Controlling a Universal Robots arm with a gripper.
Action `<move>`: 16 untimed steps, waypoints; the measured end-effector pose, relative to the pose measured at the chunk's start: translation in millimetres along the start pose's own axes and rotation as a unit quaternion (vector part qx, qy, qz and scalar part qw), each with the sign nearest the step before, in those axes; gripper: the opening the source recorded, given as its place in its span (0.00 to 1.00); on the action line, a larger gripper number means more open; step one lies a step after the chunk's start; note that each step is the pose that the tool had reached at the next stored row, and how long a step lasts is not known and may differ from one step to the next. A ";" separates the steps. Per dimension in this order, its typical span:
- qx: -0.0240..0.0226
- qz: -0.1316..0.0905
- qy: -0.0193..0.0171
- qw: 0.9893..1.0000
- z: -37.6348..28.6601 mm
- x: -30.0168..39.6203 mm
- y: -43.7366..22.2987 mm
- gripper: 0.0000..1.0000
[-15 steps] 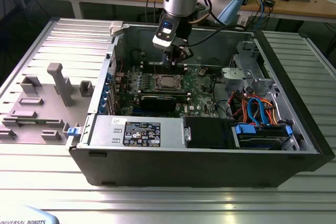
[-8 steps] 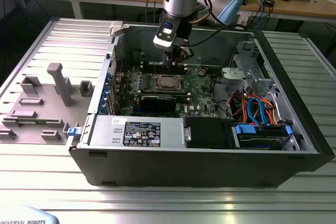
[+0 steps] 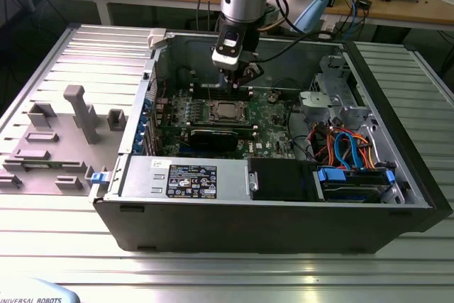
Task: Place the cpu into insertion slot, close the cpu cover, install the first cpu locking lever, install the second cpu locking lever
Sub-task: 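Install the first cpu locking lever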
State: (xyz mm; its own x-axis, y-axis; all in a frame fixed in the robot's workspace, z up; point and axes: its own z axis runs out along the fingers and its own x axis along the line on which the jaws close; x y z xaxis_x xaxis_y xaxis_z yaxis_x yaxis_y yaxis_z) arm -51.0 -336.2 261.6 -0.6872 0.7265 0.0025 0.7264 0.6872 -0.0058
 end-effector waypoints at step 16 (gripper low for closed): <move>0.000 -0.007 0.000 1.000 -1.8 0.0 -0.1 0.11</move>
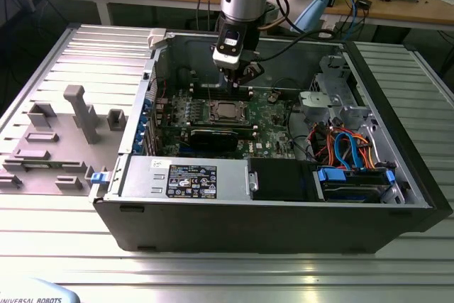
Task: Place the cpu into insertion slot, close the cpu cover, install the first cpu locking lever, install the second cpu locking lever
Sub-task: 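Install the first cpu locking lever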
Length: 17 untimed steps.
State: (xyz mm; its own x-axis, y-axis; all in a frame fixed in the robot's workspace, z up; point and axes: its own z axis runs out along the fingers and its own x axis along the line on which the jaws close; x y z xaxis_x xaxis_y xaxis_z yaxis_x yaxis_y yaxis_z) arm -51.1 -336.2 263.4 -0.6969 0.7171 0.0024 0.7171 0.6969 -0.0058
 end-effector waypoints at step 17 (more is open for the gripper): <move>0.000 -0.114 0.000 0.993 1.1 1.0 -2.0 0.11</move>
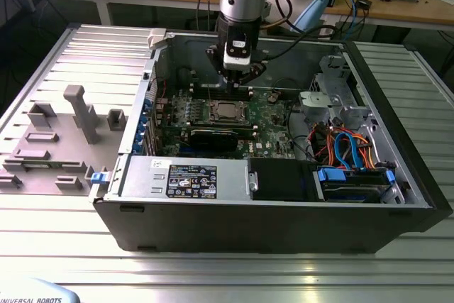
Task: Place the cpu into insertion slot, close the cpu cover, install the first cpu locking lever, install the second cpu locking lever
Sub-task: 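Install the first cpu locking lever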
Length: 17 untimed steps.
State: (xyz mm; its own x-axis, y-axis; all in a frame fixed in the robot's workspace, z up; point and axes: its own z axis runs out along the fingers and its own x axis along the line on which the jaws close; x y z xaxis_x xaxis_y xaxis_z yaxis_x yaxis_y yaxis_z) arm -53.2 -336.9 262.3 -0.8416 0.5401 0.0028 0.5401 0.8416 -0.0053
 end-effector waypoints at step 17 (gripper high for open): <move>0.000 -0.085 0.000 0.996 3.3 24.9 -16.1 0.11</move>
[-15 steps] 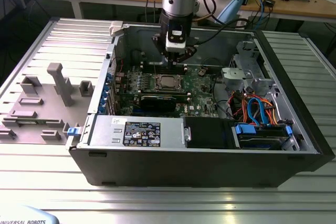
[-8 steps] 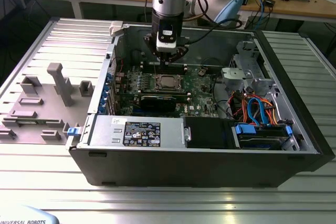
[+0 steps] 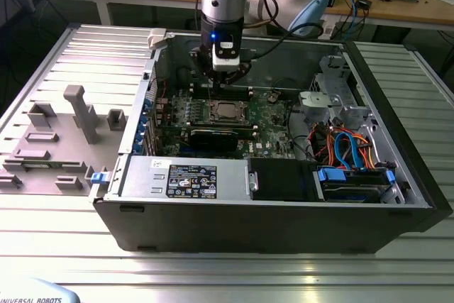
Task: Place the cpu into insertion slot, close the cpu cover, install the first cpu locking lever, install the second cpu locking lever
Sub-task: 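Install the first cpu locking lever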
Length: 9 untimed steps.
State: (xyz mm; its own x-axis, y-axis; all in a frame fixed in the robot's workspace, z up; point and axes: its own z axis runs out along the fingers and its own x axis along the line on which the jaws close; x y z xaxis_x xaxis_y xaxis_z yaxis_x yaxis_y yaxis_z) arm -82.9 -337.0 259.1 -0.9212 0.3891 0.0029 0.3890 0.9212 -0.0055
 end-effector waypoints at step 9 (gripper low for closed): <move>0.000 -0.100 -0.001 0.995 1.6 0.0 0.0 0.11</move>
State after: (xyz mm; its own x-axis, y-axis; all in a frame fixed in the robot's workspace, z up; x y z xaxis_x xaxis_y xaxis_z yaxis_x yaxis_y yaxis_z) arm -82.9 -337.0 257.5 -0.9801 0.1984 0.0028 0.1984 0.9801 -0.0053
